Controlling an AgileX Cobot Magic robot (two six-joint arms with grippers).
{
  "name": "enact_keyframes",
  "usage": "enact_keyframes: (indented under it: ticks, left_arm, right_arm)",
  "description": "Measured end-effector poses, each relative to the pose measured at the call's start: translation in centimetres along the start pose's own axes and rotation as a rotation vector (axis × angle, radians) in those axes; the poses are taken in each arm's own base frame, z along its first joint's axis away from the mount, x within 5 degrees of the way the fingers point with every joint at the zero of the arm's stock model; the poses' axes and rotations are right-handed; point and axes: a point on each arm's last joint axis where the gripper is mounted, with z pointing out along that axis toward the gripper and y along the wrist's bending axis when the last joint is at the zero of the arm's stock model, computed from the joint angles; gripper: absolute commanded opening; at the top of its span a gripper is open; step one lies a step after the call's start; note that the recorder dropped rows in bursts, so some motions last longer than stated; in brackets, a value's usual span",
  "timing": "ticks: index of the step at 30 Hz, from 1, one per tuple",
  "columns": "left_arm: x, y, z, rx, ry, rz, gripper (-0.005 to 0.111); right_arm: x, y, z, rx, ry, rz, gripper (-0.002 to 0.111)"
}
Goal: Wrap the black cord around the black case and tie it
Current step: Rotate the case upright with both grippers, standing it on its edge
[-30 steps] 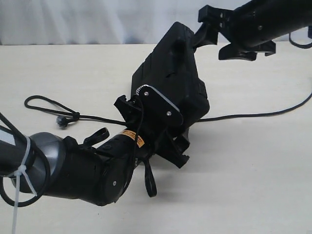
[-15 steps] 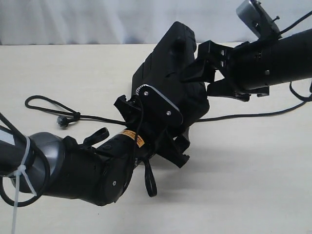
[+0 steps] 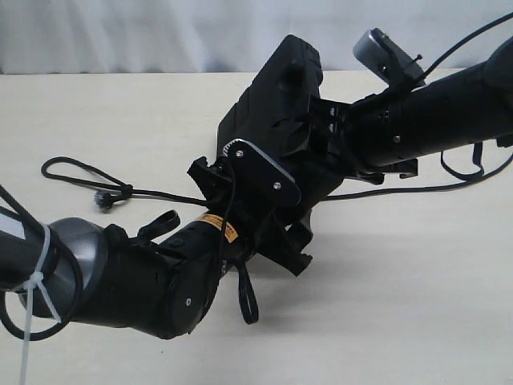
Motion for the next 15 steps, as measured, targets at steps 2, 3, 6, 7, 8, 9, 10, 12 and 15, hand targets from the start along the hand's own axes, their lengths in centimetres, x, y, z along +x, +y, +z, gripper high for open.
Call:
enact_keyframes:
  ticks: [2, 3, 6, 7, 8, 9, 10, 12, 15]
  left_arm:
    - [0.0, 0.0, 0.0, 0.000, 0.000, 0.000, 0.004]
    - [0.0, 0.0, 0.0, 0.000, 0.000, 0.000, 0.017]
    - [0.0, 0.0, 0.0, 0.001, 0.002, 0.000, 0.054]
    - [0.0, 0.0, 0.0, 0.004, 0.005, 0.000, 0.061]
    - [0.1, -0.1, 0.0, 0.010, 0.012, 0.000, 0.066]
    - [-0.1, 0.0, -0.1, 0.016, 0.014, -0.005, 0.067]
    - [-0.3, 0.1, -0.3, 0.030, 0.025, -0.007, 0.069]
    - [-1.0, 0.4, -1.0, 0.067, 0.055, -0.031, 0.075]
    - [-1.5, 0.5, -1.5, 0.089, 0.069, -0.056, 0.084]
  right_arm:
    - [0.0, 0.0, 0.0, 0.000, 0.000, 0.000, 0.004]
    - [0.0, 0.0, 0.0, 0.000, 0.000, 0.000, 0.004]
    - [0.0, 0.0, 0.0, 0.000, 0.000, 0.000, 0.004]
    - [0.0, 0.0, 0.0, 0.000, 0.000, 0.000, 0.004]
    - [0.0, 0.0, 0.0, 0.000, -0.002, 0.000, 0.004]
    - [0.0, 0.0, 0.0, 0.000, -0.002, 0.000, 0.004]
    - [0.0, 0.0, 0.0, 0.000, -0.002, 0.001, 0.004]
    - [0.1, 0.2, -0.1, -0.006, 0.002, 0.009, 0.004]
    - [0.2, 0.4, -0.2, -0.015, 0.004, 0.018, 0.004]
